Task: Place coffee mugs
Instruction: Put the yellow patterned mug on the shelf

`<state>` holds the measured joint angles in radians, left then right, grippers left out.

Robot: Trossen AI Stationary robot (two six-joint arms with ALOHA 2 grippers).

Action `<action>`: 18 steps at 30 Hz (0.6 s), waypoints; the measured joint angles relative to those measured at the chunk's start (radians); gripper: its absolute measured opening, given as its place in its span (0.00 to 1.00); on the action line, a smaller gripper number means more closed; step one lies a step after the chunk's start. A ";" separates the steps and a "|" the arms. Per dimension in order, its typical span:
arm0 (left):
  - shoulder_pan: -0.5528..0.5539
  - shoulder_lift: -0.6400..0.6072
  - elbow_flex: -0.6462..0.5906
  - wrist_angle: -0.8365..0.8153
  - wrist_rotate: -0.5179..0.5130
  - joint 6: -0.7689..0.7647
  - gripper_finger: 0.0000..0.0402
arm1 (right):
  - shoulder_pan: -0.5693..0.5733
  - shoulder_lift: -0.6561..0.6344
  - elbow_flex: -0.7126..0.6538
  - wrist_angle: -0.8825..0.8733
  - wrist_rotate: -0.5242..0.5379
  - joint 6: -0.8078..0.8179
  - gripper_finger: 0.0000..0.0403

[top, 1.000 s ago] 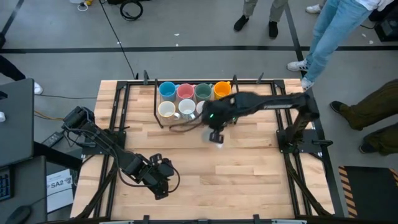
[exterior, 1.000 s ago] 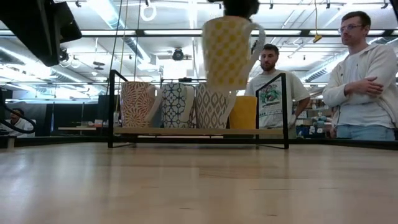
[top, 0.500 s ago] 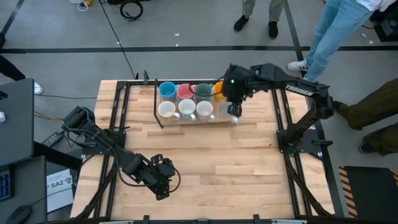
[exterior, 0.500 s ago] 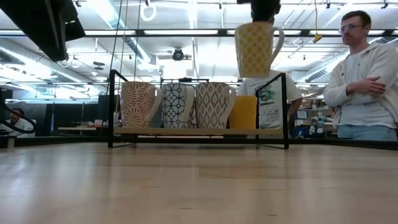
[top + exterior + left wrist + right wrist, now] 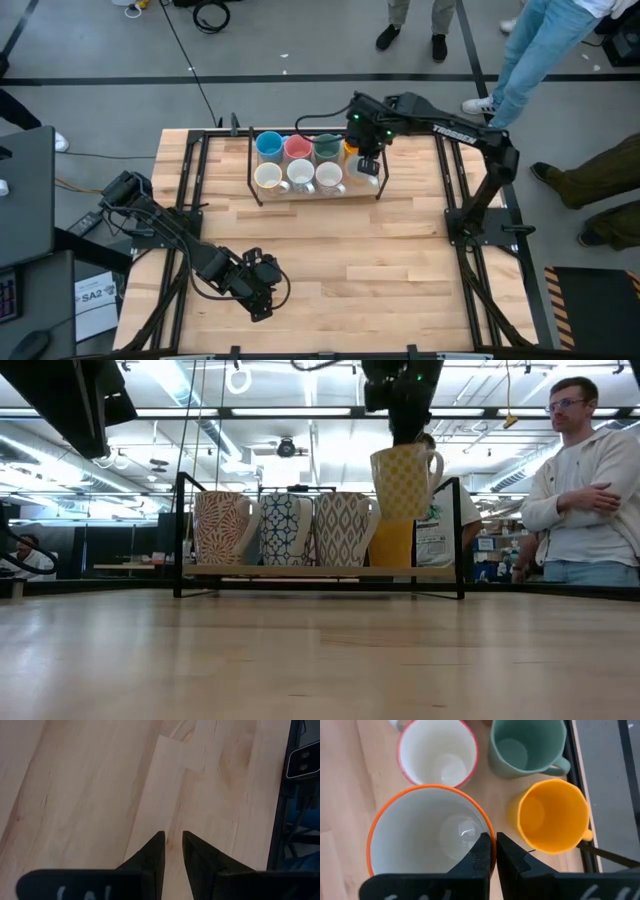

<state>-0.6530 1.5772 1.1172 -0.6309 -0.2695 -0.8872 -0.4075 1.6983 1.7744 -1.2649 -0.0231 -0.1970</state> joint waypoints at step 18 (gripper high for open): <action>0.000 0.000 0.000 0.000 0.000 0.000 0.18 | -0.027 0.046 -0.160 0.147 -0.007 -0.042 0.04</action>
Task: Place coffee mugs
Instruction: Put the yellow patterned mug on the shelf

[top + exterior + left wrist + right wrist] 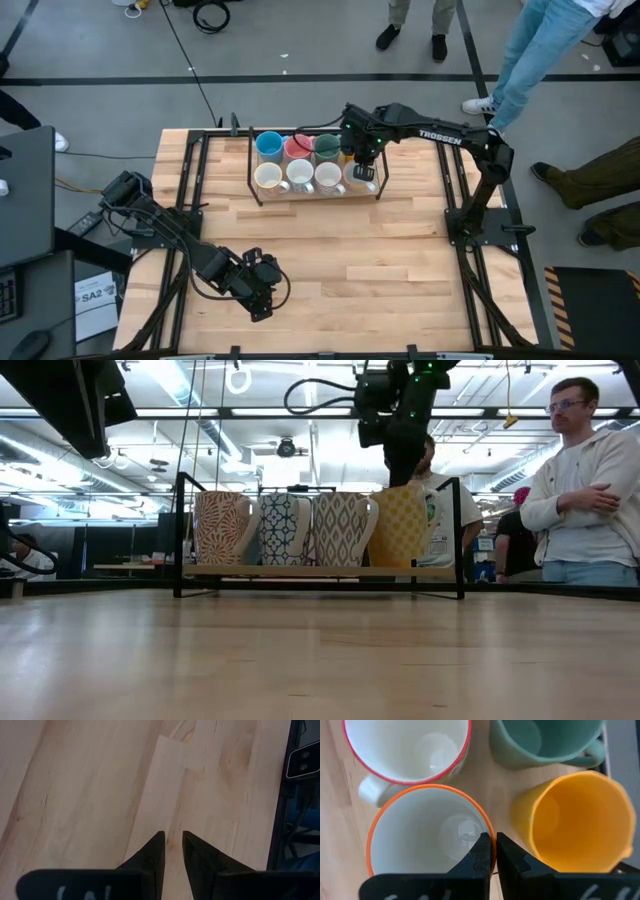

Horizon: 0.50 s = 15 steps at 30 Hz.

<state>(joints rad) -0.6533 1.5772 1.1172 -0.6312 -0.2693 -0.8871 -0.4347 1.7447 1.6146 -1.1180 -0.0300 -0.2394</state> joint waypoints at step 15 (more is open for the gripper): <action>0.000 0.000 0.000 0.001 0.000 0.000 0.18 | -0.026 0.000 -0.053 0.062 -0.005 0.000 0.05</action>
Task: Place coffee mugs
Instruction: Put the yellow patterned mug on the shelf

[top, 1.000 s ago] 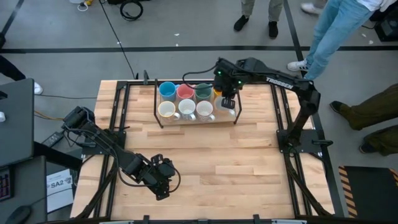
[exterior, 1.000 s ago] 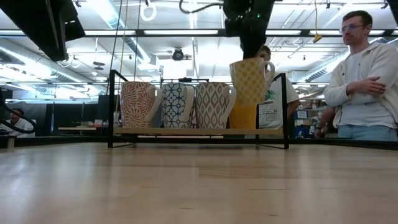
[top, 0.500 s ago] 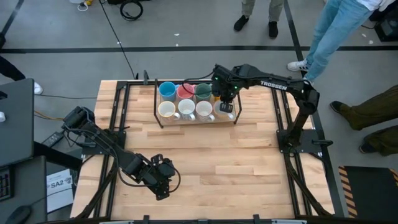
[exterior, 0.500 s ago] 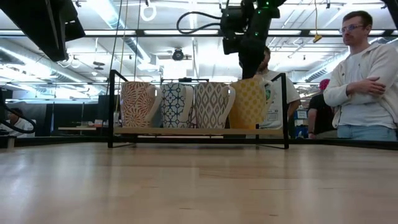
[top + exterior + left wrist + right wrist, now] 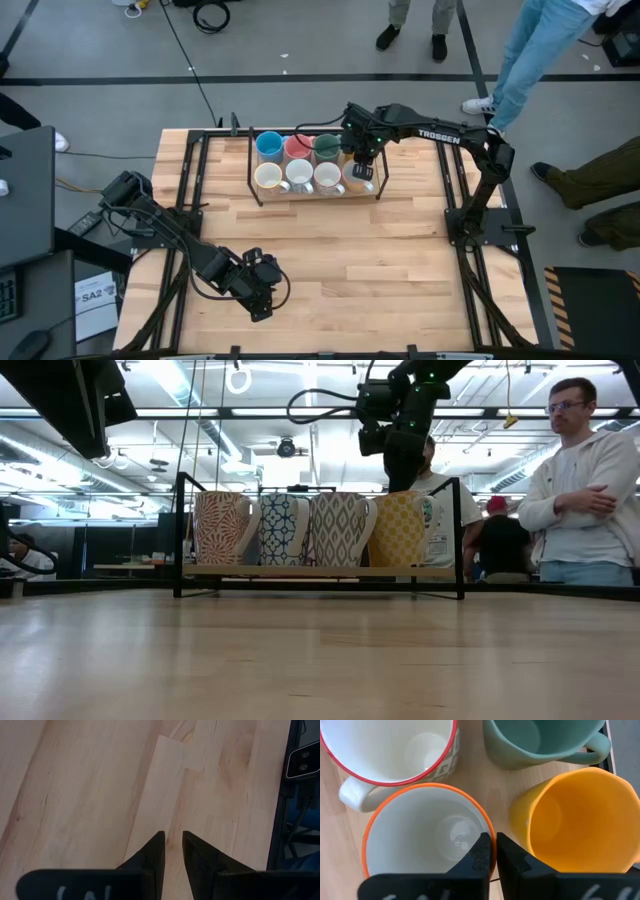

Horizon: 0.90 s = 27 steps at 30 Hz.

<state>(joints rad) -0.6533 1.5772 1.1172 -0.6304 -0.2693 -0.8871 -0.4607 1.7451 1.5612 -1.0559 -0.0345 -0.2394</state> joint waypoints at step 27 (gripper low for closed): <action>0.000 0.000 0.000 0.000 0.000 0.000 0.18 | -0.012 0.003 -0.002 0.007 0.036 0.001 0.25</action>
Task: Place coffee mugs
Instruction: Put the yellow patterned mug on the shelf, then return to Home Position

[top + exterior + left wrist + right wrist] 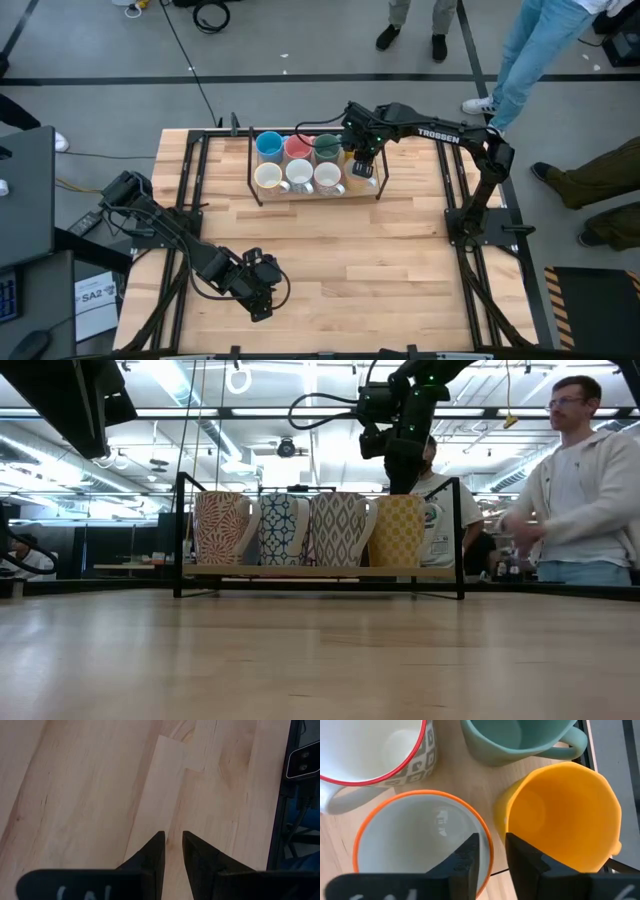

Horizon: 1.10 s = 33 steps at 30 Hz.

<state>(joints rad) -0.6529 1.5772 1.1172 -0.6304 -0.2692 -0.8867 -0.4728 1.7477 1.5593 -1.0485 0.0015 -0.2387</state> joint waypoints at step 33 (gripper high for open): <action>0.295 0.000 0.063 0.349 -0.007 0.588 0.18 | 0.160 -0.345 0.051 0.002 -0.031 0.106 0.37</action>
<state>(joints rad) -0.3579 1.5772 1.1805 -0.2810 -0.2759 -0.2983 -0.3132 1.4023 1.6108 -1.0464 -0.0292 -0.1325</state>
